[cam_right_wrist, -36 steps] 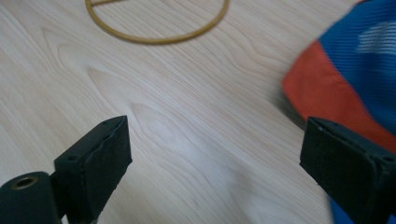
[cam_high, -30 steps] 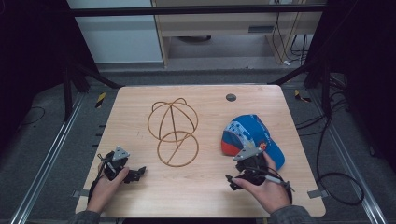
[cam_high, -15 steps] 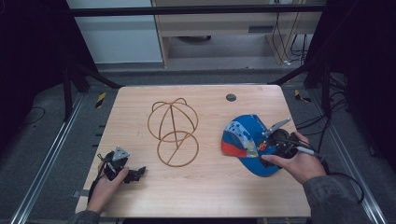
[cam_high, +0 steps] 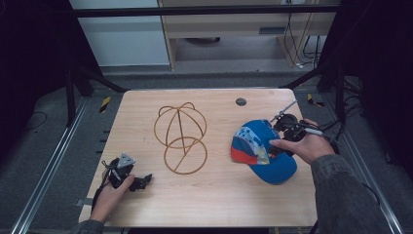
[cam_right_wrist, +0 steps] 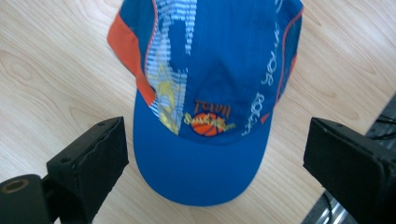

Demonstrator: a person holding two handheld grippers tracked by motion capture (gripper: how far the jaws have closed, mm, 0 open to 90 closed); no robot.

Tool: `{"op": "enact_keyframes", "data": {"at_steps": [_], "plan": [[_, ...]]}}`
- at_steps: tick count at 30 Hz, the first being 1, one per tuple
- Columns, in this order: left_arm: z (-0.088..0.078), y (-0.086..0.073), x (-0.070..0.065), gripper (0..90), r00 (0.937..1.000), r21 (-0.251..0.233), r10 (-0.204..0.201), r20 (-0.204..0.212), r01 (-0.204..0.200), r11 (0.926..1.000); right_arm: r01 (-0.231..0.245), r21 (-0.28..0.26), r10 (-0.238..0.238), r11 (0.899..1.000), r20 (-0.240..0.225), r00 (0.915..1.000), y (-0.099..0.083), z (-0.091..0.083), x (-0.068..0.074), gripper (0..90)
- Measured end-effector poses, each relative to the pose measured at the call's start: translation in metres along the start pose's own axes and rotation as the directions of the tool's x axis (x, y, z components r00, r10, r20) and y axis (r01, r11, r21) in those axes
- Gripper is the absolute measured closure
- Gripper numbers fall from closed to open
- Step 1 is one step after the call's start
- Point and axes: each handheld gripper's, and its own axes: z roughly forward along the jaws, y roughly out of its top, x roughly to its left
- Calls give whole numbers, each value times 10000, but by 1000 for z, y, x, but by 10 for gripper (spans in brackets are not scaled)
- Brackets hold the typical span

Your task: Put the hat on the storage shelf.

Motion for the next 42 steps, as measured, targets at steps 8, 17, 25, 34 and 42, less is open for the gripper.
{"op": "enact_keyframes", "data": {"at_steps": [8, 17, 25, 34, 42], "plan": [[0, 0, 0, 0, 10000, 5, 11, 7, -11, 10000, -138, -199, 134, 9997, -219, 9997, 24, 9, -7, 93], [0, 0, 0, 0, 10000, 2, 57, 51, -57, 10000, -405, 119, 412, 9991, -675, 9969, 44, 40, -12, 76], [1, 1, 1, 0, 9999, 9, 122, 103, -123, 9999, -492, 287, 502, 9984, -375, 9980, 55, 63, -17, 67], [1, 1, 1, 0, 9998, 4, 122, 127, -122, 9999, -523, 415, 543, 9978, -485, 9973, 53, 70, -19, 90], [1, 1, 1, 0, 9998, 2, 124, 125, -124, 9999, -492, 387, 518, 9980, -684, 9963, 50, 71, -22, 216]]}}
